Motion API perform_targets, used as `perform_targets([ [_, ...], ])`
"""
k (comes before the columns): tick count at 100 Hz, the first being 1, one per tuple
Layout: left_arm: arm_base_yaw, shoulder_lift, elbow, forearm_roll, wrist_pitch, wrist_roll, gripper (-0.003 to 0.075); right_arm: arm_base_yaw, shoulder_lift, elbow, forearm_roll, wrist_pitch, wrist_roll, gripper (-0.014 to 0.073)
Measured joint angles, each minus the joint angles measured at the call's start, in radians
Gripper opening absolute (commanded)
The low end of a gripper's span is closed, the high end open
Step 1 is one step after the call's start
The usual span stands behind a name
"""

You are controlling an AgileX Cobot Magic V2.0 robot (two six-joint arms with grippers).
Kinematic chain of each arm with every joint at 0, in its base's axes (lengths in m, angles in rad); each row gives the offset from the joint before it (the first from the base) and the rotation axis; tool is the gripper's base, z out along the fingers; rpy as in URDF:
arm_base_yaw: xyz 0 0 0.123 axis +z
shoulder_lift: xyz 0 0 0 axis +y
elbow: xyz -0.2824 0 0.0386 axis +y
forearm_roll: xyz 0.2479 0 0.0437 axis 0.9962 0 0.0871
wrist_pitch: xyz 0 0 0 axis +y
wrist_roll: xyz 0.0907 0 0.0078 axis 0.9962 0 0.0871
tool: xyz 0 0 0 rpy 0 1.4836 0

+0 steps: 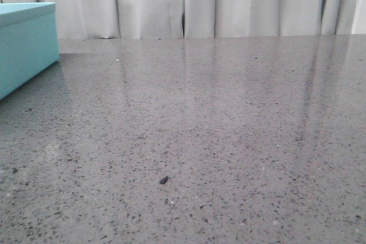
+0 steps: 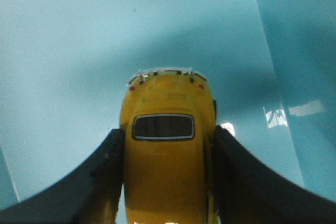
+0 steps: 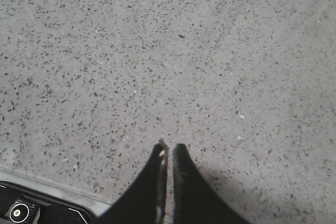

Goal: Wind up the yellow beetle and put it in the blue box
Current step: 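Carry the beetle over the blue box and lower it inside with the left gripper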

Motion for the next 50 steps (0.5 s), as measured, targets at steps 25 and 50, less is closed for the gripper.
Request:
perform_targets([
  [25,0.000,0.048,0.000,0.002,0.006,-0.020,0.0260,0.000,0.000,0.000,0.000,0.000,0.000,-0.0048],
  [50,0.006,0.048,0.000,0.018,0.006,-0.047,0.0407,0.000,0.000,0.000,0.000,0.000,0.000,-0.0048],
])
